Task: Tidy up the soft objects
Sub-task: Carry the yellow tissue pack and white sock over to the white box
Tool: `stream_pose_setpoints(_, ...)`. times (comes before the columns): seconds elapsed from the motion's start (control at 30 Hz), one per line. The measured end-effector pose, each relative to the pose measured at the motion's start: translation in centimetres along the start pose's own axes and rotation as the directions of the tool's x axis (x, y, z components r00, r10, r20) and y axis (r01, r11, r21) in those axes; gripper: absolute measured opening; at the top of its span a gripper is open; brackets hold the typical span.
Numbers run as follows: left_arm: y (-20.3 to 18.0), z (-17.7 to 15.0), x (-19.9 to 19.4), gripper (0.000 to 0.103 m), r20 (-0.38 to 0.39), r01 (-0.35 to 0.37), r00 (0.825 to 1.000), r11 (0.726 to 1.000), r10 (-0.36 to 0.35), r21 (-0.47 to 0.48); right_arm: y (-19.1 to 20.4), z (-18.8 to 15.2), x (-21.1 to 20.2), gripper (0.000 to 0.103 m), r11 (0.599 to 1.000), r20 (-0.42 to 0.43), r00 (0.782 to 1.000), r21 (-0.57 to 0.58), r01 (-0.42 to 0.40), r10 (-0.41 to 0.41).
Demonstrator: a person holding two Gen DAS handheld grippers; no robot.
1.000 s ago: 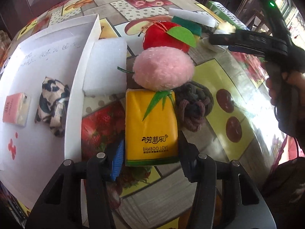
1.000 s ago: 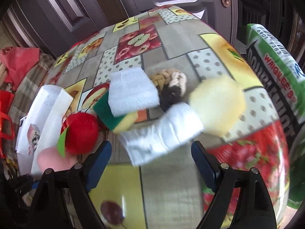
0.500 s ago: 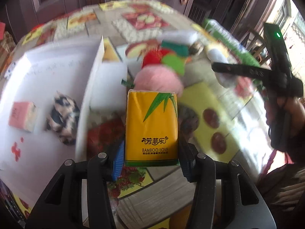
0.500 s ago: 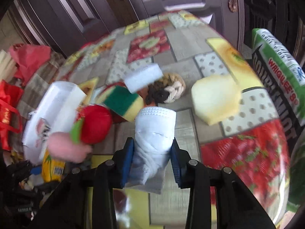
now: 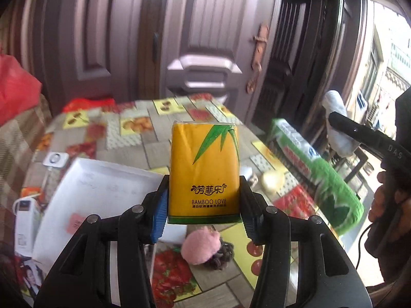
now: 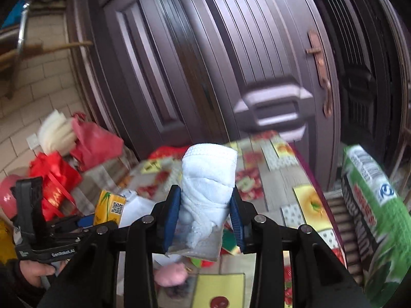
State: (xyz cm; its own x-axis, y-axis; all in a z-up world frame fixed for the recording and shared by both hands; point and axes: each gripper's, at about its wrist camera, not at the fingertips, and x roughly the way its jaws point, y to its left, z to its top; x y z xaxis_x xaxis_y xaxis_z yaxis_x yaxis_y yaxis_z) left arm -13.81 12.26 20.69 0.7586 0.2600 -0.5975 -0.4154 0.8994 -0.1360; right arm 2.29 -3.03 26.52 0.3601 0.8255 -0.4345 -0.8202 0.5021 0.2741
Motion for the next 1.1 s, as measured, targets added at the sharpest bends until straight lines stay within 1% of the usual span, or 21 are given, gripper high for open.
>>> stream_pose_setpoints(0.1,1.1,0.0,-1.2,0.049,0.023,-0.034,0.999,0.999,0.034,-0.009,1.2,0.4,-0.3,0.037,1.000,0.023,1.000,-0.019,-0.003,0.004)
stream_pose_setpoints(0.3,3.4,-0.5,-3.3,0.049,0.047,-0.050,0.997,0.997,0.053,-0.057,2.8,0.3,-0.4,0.037,1.000,0.036,0.999,-0.022,0.000,0.001)
stream_pose_setpoints(0.47,4.4,-0.8,-4.2,0.049,0.060,-0.060,0.996,0.996,0.064,-0.069,3.8,-0.1,-0.1,0.037,0.999,0.030,1.000,-0.033,-0.008,0.008)
stream_pose_setpoints(0.73,6.8,-0.6,-5.6,0.049,0.071,-0.081,0.994,0.993,0.087,-0.080,4.9,0.3,0.3,0.037,0.999,0.040,0.999,-0.041,-0.011,0.013)
stream_pose_setpoints(0.83,8.1,0.6,-6.9,0.049,0.097,-0.114,0.988,0.991,0.120,-0.063,5.6,1.2,0.3,0.037,0.999,0.062,0.998,-0.053,-0.012,0.015)
stream_pose_setpoints(0.97,10.6,2.5,-9.5,0.049,0.154,-0.162,0.973,0.984,0.172,-0.071,7.0,2.4,-0.1,0.038,0.997,0.115,0.993,-0.071,-0.018,0.026)
stream_pose_setpoints(1.1,12.9,2.8,-10.9,0.049,0.168,-0.186,0.965,0.978,0.201,-0.098,8.3,3.0,0.0,0.038,0.996,0.137,0.990,-0.076,-0.035,0.045)
